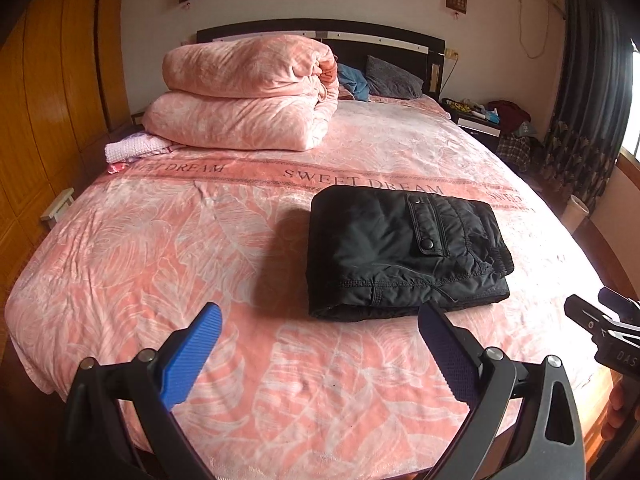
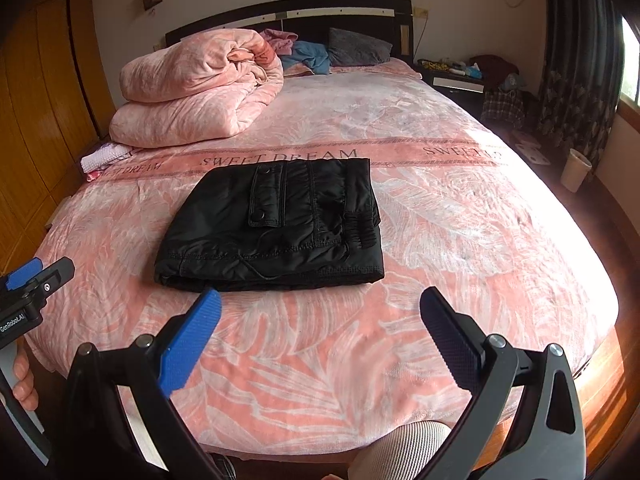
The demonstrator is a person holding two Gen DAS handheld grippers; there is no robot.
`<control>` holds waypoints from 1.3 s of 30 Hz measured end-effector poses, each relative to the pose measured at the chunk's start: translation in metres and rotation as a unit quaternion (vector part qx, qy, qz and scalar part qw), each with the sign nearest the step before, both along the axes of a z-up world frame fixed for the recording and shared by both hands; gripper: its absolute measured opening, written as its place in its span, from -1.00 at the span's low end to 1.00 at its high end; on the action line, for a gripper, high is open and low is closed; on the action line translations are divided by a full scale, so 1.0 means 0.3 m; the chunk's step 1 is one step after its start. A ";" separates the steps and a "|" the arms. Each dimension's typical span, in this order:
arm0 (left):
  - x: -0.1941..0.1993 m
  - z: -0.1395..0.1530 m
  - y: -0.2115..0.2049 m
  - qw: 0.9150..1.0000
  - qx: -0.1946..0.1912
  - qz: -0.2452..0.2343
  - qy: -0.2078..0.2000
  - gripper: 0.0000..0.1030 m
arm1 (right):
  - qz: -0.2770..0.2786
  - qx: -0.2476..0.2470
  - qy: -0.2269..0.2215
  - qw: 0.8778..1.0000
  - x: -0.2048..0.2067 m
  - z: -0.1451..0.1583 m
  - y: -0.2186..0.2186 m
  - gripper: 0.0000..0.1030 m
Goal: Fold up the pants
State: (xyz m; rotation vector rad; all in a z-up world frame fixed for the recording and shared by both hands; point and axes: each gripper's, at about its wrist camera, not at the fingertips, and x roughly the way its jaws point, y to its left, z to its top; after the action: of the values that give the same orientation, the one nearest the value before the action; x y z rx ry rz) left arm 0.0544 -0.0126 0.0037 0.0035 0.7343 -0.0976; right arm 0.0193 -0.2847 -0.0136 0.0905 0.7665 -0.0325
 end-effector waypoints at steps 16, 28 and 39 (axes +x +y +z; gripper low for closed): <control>-0.070 0.016 -0.028 1.000 0.020 -0.010 -0.010 0.92 | 0.005 -0.001 -0.015 1.000 -0.066 0.053 0.018 0.93; -0.094 0.039 -0.047 0.999 0.031 -0.015 -0.019 0.92 | -0.004 -0.002 -0.015 1.000 -0.087 0.058 0.028 0.93; -0.090 0.036 -0.050 0.999 0.035 -0.013 -0.014 0.92 | -0.007 -0.001 -0.011 1.000 -0.081 0.049 0.021 0.93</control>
State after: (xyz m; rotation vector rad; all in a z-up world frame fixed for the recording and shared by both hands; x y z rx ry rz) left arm 0.0273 -0.0275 0.0145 0.0814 0.7088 -0.0953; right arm -0.0050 -0.2783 0.0010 0.0935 0.7446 -0.0463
